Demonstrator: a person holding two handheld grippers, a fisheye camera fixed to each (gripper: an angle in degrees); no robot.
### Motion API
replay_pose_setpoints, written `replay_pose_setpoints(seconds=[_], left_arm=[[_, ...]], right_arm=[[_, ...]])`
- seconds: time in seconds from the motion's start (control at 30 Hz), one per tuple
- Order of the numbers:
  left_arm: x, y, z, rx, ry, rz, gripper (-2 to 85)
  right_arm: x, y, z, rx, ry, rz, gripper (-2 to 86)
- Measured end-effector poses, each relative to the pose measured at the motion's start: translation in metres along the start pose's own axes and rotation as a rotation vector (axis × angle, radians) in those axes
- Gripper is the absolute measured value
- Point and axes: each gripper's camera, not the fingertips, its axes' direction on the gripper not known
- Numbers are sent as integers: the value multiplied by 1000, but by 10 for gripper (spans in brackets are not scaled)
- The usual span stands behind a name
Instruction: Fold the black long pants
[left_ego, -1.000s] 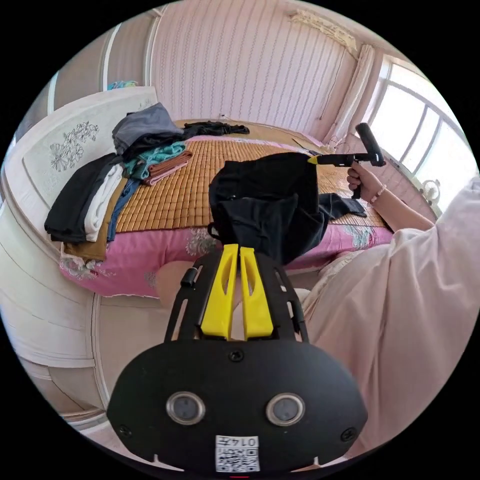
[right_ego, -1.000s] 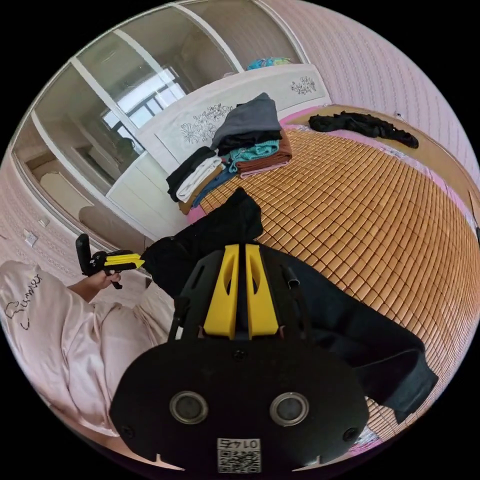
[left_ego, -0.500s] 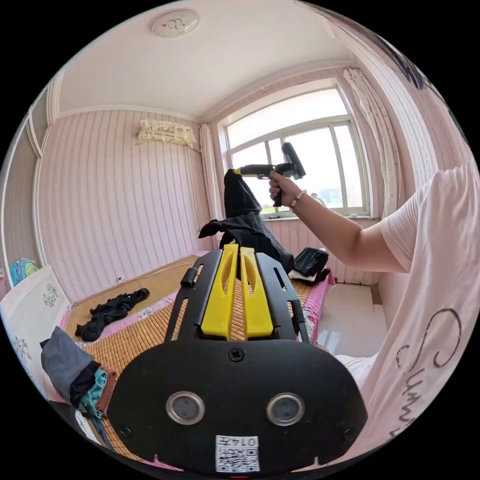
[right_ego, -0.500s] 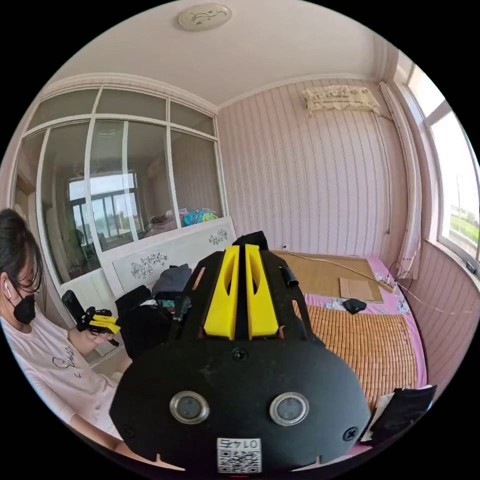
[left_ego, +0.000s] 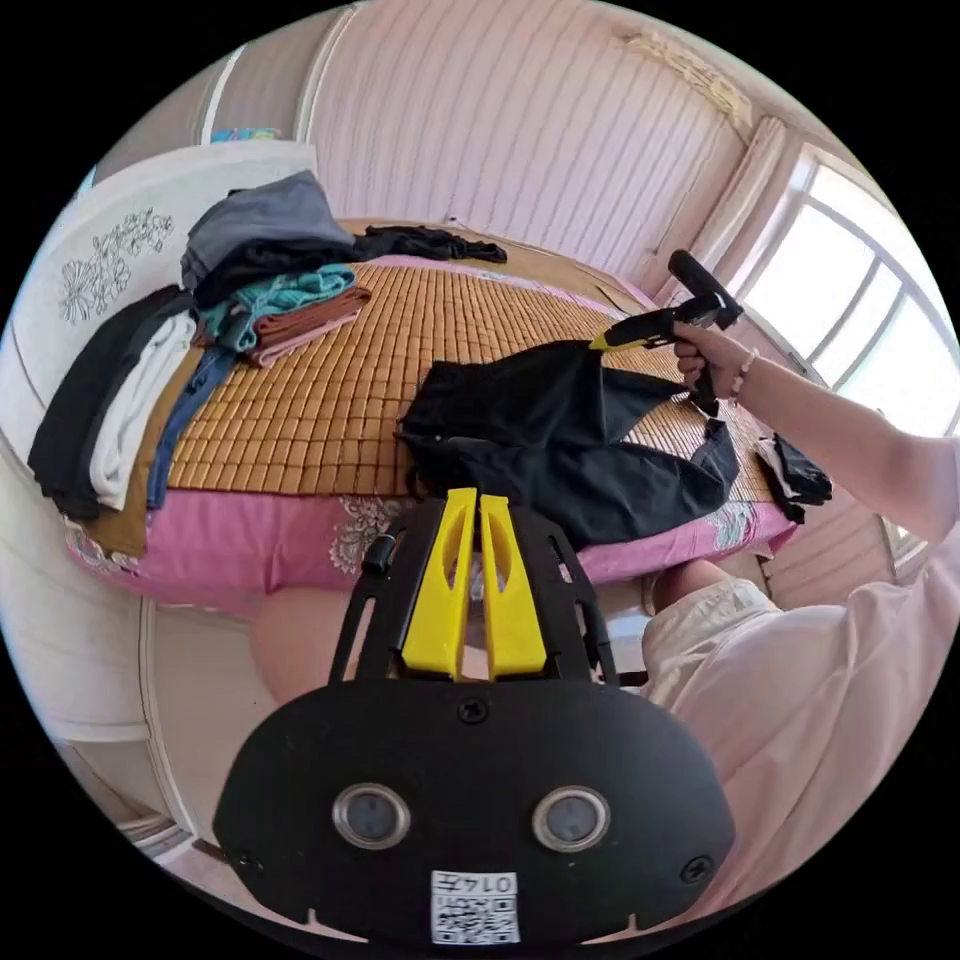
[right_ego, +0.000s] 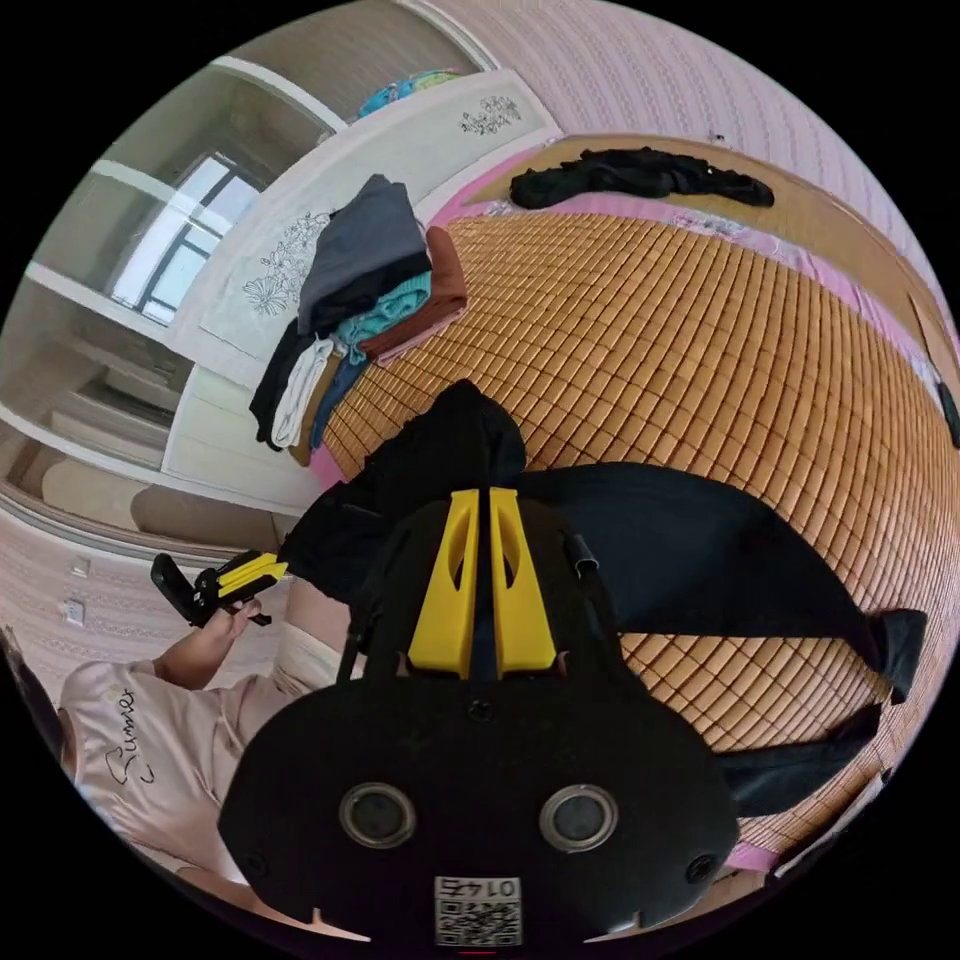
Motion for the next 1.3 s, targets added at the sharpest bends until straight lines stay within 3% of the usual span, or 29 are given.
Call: replay_pose_setpoints(seconds=[0.07, 0.27, 0.4, 0.53, 0.77, 0.9, 1.13, 1.3], left_arm=[[-14, 10, 8, -4, 33, -47, -10], [-44, -4, -20, 139, 37, -80, -9], [-65, -17, -60, 291, -145, -89, -4], [-114, -6, -34, 186, -398, -196, 15], [-135, 47, 12, -17, -225, -226, 19], [-119, 67, 30, -53, -185, -197, 12], [-76, 56, 55, -31, -92, -110, 22], [-29, 39, 84, -65, -48, 24, 37]], right_arm=[[1, 8, 19, -15, -67, -6, 1], [-22, -14, -21, 47, 140, -167, 0], [-47, -48, -43, 93, 70, -271, 2], [-41, -51, -24, 99, 11, -225, 5], [28, 60, 9, 13, -13, -171, 34], [100, 174, -3, 45, 32, 51, 63], [190, 376, -46, 364, 16, 560, 73], [213, 460, -57, 540, -35, 723, 74]])
